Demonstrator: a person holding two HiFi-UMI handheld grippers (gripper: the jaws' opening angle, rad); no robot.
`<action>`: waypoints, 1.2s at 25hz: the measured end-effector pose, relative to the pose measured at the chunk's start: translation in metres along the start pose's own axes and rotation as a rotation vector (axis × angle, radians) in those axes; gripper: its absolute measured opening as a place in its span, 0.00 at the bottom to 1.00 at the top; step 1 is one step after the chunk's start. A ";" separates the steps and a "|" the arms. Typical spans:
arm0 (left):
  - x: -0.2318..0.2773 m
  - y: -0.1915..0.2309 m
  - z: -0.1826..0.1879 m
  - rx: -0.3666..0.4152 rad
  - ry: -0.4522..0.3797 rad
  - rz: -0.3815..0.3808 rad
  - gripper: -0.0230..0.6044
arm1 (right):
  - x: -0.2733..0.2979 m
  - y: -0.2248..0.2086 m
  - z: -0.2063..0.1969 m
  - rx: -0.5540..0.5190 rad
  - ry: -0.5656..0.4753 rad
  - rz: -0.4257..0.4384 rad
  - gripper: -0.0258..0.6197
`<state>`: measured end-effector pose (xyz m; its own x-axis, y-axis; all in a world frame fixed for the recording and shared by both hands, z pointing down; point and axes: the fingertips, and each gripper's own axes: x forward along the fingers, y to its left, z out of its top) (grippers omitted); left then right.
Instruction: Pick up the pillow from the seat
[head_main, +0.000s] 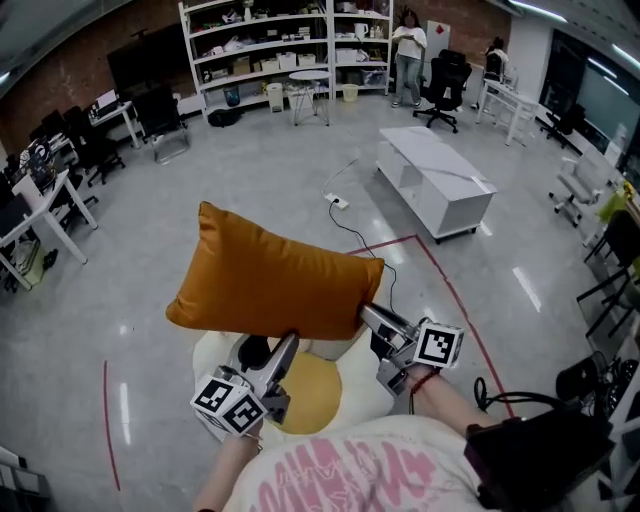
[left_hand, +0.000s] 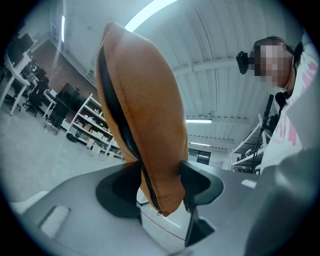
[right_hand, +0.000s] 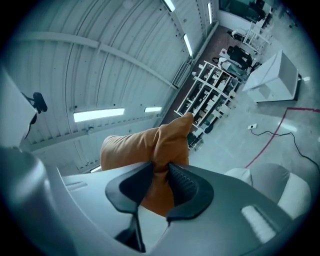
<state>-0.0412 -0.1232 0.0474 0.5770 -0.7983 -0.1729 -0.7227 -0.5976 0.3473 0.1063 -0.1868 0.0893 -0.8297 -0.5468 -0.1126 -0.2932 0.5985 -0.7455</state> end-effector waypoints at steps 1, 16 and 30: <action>-0.003 -0.003 0.009 0.017 -0.012 -0.007 0.44 | 0.001 0.007 0.002 -0.017 -0.012 0.013 0.19; -0.043 -0.054 0.132 0.264 -0.167 -0.137 0.45 | 0.017 0.148 0.053 -0.276 -0.165 0.209 0.20; -0.066 -0.058 0.151 0.344 -0.060 -0.146 0.45 | 0.020 0.202 0.059 -0.429 -0.177 0.239 0.23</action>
<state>-0.0951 -0.0471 -0.1000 0.6677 -0.6995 -0.2546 -0.7256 -0.6880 -0.0127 0.0583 -0.1115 -0.1025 -0.8151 -0.4339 -0.3839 -0.3045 0.8846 -0.3532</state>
